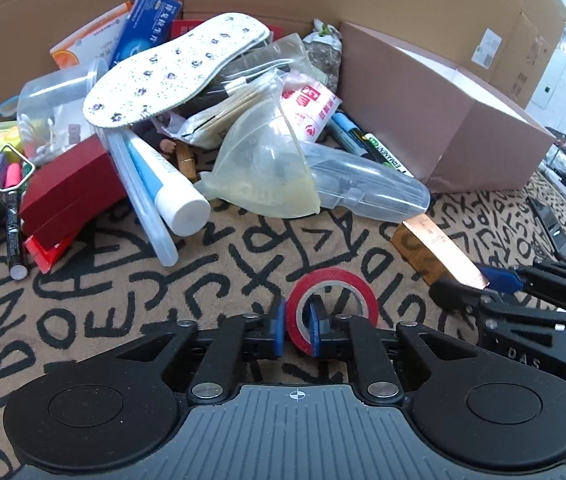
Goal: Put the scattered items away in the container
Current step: 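Lift the red tape and tan box and carry both over the open box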
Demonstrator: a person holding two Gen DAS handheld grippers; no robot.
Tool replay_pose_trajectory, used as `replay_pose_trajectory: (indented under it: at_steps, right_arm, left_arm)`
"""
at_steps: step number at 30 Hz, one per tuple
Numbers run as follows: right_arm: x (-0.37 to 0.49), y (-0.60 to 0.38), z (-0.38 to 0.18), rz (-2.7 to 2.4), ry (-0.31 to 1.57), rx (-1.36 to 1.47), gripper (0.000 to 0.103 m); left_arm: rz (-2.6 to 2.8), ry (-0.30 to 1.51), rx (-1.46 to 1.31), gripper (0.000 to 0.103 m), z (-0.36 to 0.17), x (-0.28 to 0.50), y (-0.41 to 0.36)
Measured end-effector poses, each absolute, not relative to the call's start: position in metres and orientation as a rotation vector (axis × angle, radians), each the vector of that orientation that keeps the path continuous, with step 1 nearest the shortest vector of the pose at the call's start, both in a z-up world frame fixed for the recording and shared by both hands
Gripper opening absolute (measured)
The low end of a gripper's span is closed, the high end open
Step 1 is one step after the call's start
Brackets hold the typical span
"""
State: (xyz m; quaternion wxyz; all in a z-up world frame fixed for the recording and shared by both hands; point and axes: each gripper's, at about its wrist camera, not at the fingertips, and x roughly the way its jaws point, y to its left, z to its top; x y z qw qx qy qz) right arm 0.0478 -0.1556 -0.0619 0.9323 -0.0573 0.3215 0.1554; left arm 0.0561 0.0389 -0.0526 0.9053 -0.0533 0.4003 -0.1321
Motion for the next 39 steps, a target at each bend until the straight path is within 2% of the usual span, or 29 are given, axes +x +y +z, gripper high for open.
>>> replay_pose_trajectory:
  at_steps: [8,14,16,17,18,20,23,25,26,30,39]
  right_arm:
    - [0.058,-0.152,-0.064,0.308,0.644,-0.109,0.037]
    - [0.063,-0.155,-0.068,0.316,0.659,-0.086,0.038]
    - [0.064,-0.155,-0.068,0.316,0.665,-0.080,0.039]
    - [0.065,-0.156,-0.067,0.315,0.669,-0.075,0.040]
    - [0.066,-0.156,-0.067,0.315,0.670,-0.071,0.040]
    - [0.067,-0.156,-0.068,0.319,0.669,-0.073,0.040]
    - [0.066,-0.156,-0.069,0.328,0.662,-0.072,0.040]
    - [0.066,-0.158,-0.069,0.336,0.658,-0.069,0.036]
    - [0.066,-0.158,-0.068,0.339,0.658,-0.067,0.036]
    - [0.063,-0.166,-0.062,0.365,0.666,-0.009,0.035]
    - [0.056,-0.188,-0.028,0.399,0.582,0.036,0.035]
  left_arm:
    - [-0.278,0.796,-0.085,0.051,-0.053,0.060,0.031]
    - [-0.288,0.794,-0.056,0.056,-0.053,0.063,0.024]
    - [-0.295,0.803,-0.035,0.050,-0.051,0.062,0.022]
    - [-0.301,0.808,-0.025,0.035,-0.051,0.062,0.021]
    - [-0.307,0.812,-0.016,0.031,-0.051,0.062,0.019]
    - [-0.312,0.814,0.008,0.031,-0.050,0.062,0.016]
    - [-0.310,0.810,0.029,0.040,-0.051,0.063,0.012]
    - [-0.317,0.801,0.030,0.036,-0.046,0.062,0.011]
    - [-0.320,0.797,0.030,0.016,-0.043,0.062,0.010]
    - [-0.334,0.780,0.032,0.007,-0.033,0.061,0.006]
    - [-0.372,0.718,0.037,0.007,0.000,0.072,-0.008]
